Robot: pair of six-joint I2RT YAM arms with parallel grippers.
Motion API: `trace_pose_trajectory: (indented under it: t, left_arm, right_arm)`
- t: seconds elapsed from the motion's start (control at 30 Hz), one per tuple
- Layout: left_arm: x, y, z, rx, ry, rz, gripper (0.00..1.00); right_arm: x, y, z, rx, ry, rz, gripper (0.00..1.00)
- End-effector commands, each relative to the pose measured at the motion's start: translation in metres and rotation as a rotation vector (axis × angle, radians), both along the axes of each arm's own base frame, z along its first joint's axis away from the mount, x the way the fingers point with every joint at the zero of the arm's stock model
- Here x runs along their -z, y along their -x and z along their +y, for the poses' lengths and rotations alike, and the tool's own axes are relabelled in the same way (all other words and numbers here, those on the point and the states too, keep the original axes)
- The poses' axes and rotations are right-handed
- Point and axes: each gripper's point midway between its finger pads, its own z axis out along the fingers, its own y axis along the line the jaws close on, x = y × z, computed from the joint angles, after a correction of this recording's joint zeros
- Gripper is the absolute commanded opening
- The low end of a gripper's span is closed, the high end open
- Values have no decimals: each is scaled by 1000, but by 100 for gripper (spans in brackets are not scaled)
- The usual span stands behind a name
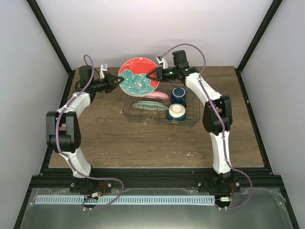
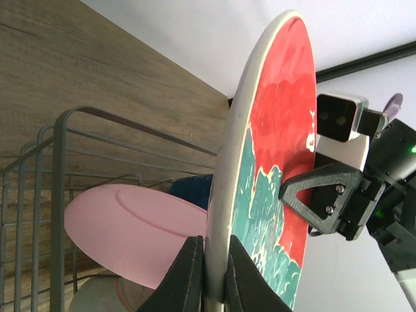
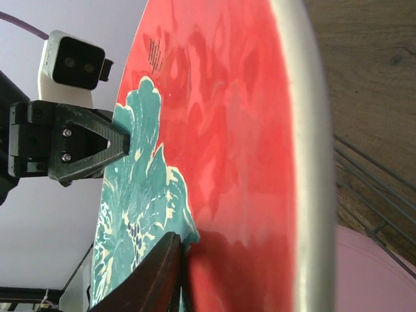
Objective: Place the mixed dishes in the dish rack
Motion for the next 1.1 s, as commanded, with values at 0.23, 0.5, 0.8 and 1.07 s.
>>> trace_pose_trajectory:
  t: [0.23, 0.5, 0.8, 1.07]
  left_arm:
    - [-13, -3, -18, 82, 38, -60, 7]
    - [-13, -4, -17, 101, 25, -61, 64]
    - [-43, -13, 18, 40, 29, -119, 79]
    - [-77, -18, 69, -53, -1, -184, 90]
  right_arm:
    - [-29, 17, 18, -108, -64, -123, 1]
    - [-50, 16, 15, -92, -49, -239, 1]
    - [-70, 10, 1, -44, -25, -325, 1]
    - [-111, 16, -10, 8, -14, -432, 1]
